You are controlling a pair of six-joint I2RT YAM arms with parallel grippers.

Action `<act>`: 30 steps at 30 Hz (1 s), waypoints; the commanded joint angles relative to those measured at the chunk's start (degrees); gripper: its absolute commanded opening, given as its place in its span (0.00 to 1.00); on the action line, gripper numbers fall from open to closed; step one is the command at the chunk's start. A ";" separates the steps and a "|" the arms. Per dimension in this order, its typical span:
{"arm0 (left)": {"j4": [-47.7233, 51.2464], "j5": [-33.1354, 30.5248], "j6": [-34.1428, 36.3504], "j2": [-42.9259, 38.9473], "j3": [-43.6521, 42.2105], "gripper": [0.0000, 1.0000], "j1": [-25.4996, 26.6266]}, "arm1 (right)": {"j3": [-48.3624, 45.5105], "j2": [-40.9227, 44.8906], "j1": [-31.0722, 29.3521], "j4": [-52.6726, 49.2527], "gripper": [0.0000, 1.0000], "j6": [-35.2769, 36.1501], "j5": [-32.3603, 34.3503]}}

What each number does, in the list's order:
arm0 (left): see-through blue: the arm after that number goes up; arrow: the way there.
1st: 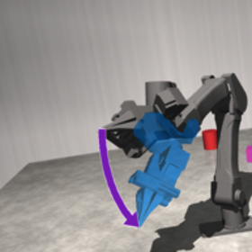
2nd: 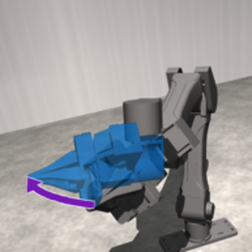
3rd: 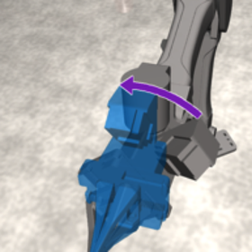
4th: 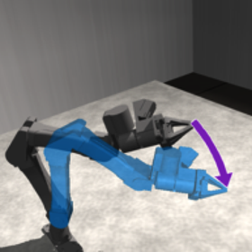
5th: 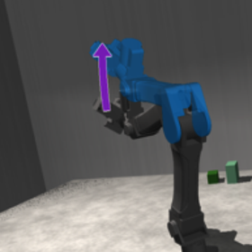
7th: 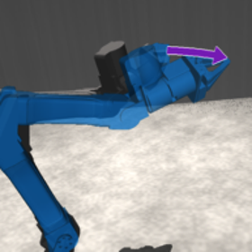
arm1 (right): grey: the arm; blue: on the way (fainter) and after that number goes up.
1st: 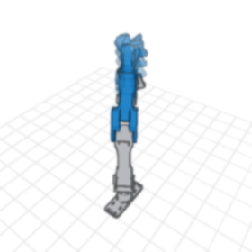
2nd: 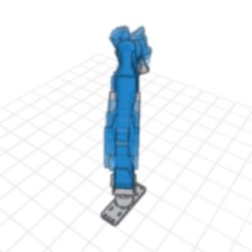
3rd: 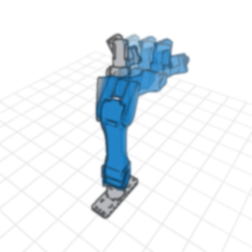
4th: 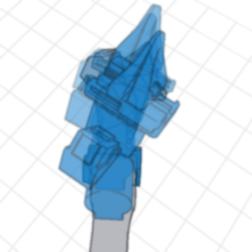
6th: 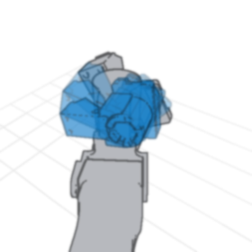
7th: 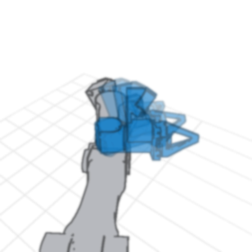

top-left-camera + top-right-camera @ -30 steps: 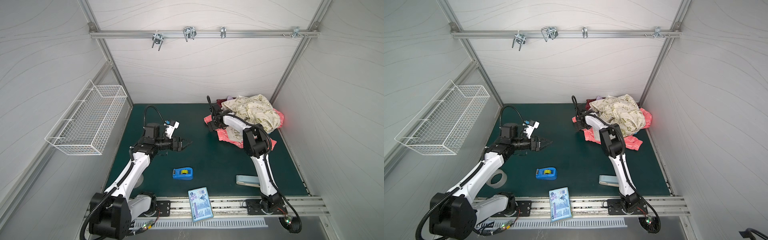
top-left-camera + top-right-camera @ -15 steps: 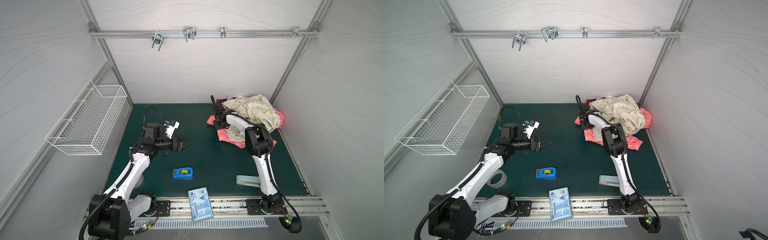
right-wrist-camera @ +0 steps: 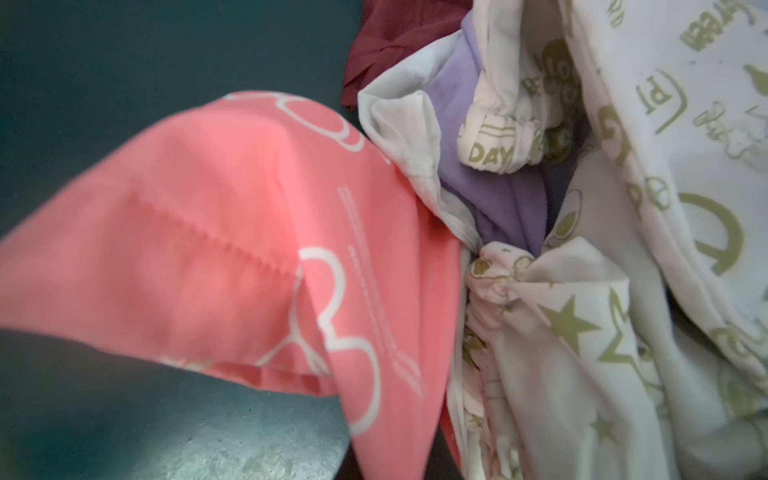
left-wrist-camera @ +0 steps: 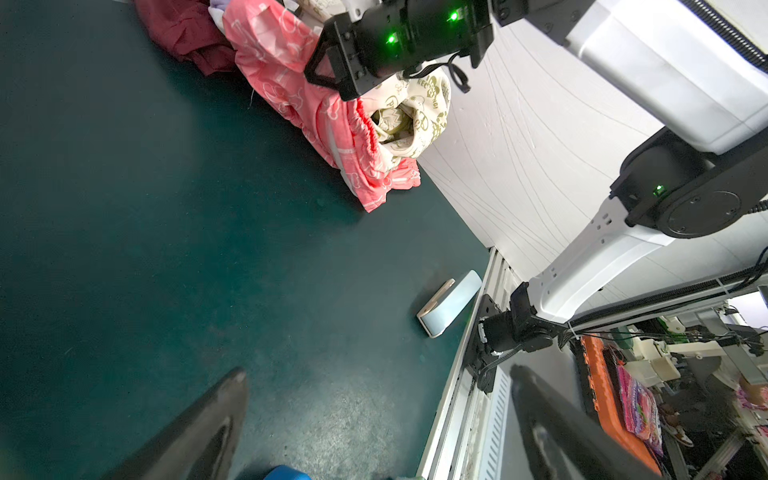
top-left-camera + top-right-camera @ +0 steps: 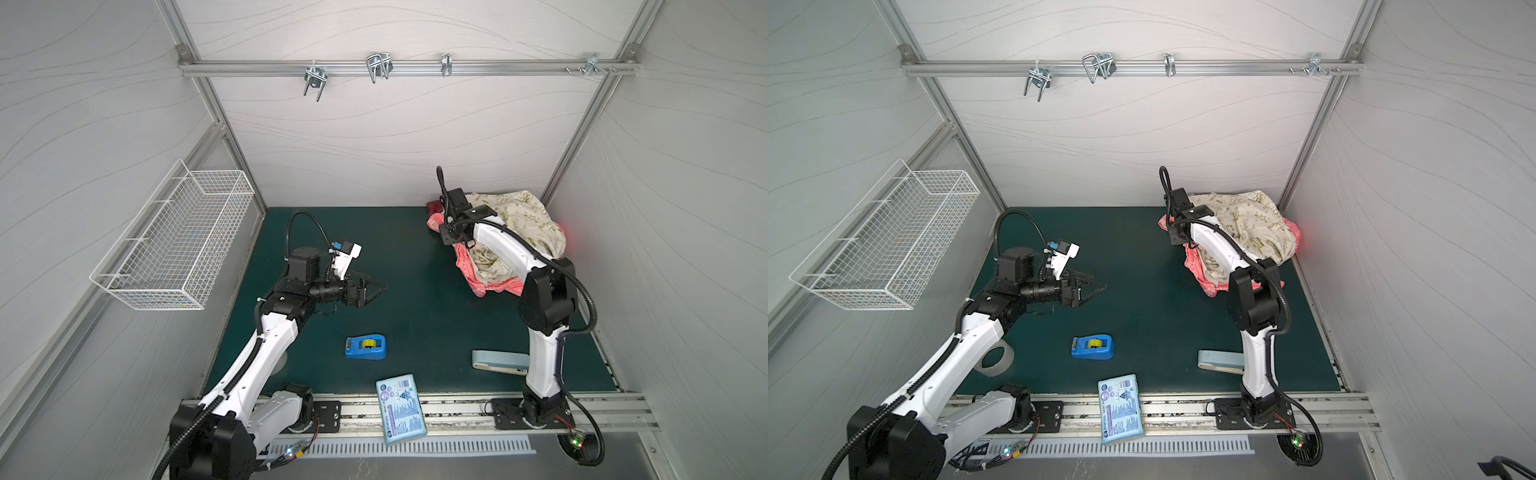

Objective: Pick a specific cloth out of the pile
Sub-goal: 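Grasp the pink bear-print garment with the right gripper at the pile's far side, then lift the pink garment high out of the pile with the right gripper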

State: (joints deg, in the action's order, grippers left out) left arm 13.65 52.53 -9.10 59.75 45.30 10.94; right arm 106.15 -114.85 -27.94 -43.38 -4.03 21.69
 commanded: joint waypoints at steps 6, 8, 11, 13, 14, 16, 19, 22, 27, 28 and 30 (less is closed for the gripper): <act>-0.72 -0.76 1.46 -1.04 0.40 0.99 0.42 | 4.63 7.50 -1.75 -0.09 0.00 3.82 4.81; -0.73 -0.70 1.46 -1.08 0.40 0.99 0.41 | 5.07 8.82 -1.82 0.04 0.00 4.31 6.07; -0.77 -0.70 1.43 -1.00 0.51 0.99 0.41 | 5.89 10.58 -1.81 0.30 0.00 5.19 7.80; -0.69 -0.69 1.46 -1.04 0.49 0.99 0.45 | 6.42 11.81 -1.80 0.56 0.00 5.51 8.91; -0.80 -0.79 1.39 -1.10 0.49 0.99 0.40 | 6.77 12.34 -1.83 0.65 0.00 5.61 9.10; -0.74 -0.77 1.45 -1.21 0.49 0.99 0.49 | 7.42 13.60 -1.93 0.96 0.00 5.92 9.64; -0.79 -0.85 1.38 -1.38 0.40 0.99 0.57 | 8.19 14.59 -2.97 1.71 0.00 7.97 12.56; -0.76 -1.00 1.46 -1.46 0.32 0.99 0.66 | 8.84 15.29 -3.77 2.42 0.00 9.12 13.70; -0.73 -1.16 1.43 -1.64 0.32 0.99 0.93 | 11.19 15.32 -3.86 2.59 0.00 10.26 15.36; -0.61 -1.20 1.42 -1.65 0.32 0.99 1.02 | 11.90 15.16 -3.83 2.59 0.00 10.65 15.48; -0.64 -1.21 1.43 -1.74 0.28 0.99 1.01 | 13.29 14.89 -3.87 2.96 0.00 11.61 16.14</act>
State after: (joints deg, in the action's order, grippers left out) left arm 13.67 51.20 -8.73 59.16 45.30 11.70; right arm 114.48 -103.70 -31.05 -47.53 5.02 34.04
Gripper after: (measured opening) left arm 0.992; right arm 0.092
